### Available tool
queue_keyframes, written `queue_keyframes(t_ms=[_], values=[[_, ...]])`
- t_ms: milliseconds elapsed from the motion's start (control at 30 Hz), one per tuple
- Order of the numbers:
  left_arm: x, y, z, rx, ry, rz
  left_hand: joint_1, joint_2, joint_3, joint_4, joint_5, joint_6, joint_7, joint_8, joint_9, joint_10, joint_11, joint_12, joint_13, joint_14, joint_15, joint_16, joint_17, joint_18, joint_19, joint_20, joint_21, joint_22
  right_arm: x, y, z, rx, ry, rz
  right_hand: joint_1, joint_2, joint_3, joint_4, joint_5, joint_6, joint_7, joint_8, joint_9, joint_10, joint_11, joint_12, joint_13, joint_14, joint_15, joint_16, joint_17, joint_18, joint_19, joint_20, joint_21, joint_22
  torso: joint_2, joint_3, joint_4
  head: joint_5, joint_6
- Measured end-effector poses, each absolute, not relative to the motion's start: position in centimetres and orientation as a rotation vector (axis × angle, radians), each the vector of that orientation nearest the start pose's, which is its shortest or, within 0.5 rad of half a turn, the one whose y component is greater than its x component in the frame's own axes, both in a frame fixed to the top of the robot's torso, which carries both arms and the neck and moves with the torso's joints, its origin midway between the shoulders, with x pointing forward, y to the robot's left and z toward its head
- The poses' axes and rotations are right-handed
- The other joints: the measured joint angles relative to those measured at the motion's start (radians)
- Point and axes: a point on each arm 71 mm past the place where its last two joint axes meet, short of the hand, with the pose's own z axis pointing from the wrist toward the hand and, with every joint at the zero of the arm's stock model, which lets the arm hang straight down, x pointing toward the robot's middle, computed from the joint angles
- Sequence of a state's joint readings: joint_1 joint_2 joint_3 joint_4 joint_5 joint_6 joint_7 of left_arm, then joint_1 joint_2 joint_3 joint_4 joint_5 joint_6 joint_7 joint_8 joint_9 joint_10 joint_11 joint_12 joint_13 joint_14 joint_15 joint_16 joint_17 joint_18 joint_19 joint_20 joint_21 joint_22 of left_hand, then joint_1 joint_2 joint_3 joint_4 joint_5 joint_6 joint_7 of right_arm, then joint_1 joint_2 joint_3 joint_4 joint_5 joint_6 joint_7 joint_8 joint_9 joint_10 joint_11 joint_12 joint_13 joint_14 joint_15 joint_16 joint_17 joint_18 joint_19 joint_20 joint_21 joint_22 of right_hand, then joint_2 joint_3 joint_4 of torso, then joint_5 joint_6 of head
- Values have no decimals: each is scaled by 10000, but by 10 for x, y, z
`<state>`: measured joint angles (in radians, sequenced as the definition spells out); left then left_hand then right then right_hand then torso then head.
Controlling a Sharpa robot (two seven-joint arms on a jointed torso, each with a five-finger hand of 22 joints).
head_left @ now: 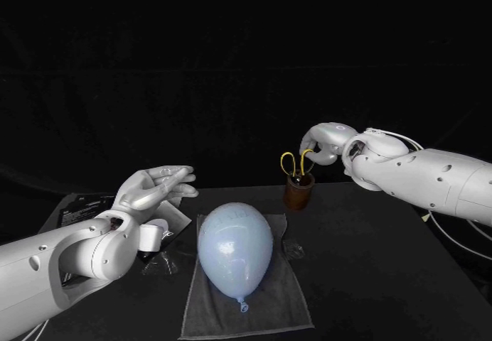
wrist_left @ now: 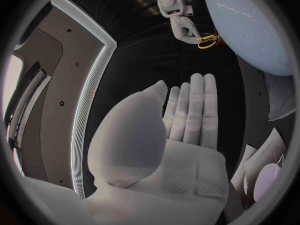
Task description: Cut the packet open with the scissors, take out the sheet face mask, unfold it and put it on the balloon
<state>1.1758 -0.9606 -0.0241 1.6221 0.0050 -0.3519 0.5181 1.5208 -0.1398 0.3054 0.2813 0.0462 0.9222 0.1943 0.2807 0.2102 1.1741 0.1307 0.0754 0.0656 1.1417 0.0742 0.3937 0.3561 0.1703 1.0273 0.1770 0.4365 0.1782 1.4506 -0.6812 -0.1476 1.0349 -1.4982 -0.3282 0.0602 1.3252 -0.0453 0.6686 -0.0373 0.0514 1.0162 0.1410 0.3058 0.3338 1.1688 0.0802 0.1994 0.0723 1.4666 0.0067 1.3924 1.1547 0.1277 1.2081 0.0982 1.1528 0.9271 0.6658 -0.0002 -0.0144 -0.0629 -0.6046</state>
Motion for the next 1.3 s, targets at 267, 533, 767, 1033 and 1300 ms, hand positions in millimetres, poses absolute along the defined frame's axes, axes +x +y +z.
queue_keyframes(t_ms=[267,533,767,1033,1300], values=[[471,244,-169,-10859,12682,-15490,43,43,28,28,0,1,-2,0,0,0,0,0,0,-33,34,0,11,0,0,0,0,6,587,-266,-83,-2355,13919,3837,12,11,9,13,-18,-2,-2,40,29,20,-20,-1,-2,0,0,0,-8,-46,12,-13,-2,-3,-18,-4,-13,-27,49],[473,243,-170,-10859,12690,-15485,43,43,27,28,0,11,-12,-11,0,0,0,-57,0,-56,50,-24,41,-4,-73,0,0,6,583,-266,-58,-1787,13357,4123,12,9,129,-21,-38,-18,-18,116,135,67,4,-5,-8,-36,-34,-1,-12,-48,12,-13,-6,21,-73,-26,-26,-55,114],[477,239,-172,-10852,12718,-15508,-29,-29,57,57,0,-31,21,-121,-17,-38,36,-58,0,-463,127,-303,94,-7,-449,117,-92,-49,579,-265,-27,-975,13275,4219,11,8,163,-33,-57,-19,-19,160,157,68,4,-8,-12,-1,-71,-1,-85,-50,11,-13,-7,-28,-168,-62,-19,-94,152],[490,234,-178,-10840,12740,-15502,-206,-207,165,57,0,-227,230,-473,-99,-534,309,-95,-3,-1739,532,-1442,-50,-243,-2667,1012,-1657,-863,583,-251,-13,427,13817,4423,55,-37,244,-56,-76,-20,-20,229,251,108,43,-31,6,-1,-71,-1,-183,-57,11,-13,-7,-35,-300,-111,-14,-95,173],[520,229,-188,-10820,12694,-15272,-399,-266,-302,-3,0,-938,178,-931,-266,-2107,771,-95,-37,-3353,1121,-2675,-577,-410,-3819,1150,-2494,-1174,596,-212,-19,1575,14277,4927,54,-37,298,-52,-50,-36,-35,271,287,139,73,-45,5,-1,-71,-2,-251,-65,10,-13,-8,-43,-385,-140,9,21,221]])
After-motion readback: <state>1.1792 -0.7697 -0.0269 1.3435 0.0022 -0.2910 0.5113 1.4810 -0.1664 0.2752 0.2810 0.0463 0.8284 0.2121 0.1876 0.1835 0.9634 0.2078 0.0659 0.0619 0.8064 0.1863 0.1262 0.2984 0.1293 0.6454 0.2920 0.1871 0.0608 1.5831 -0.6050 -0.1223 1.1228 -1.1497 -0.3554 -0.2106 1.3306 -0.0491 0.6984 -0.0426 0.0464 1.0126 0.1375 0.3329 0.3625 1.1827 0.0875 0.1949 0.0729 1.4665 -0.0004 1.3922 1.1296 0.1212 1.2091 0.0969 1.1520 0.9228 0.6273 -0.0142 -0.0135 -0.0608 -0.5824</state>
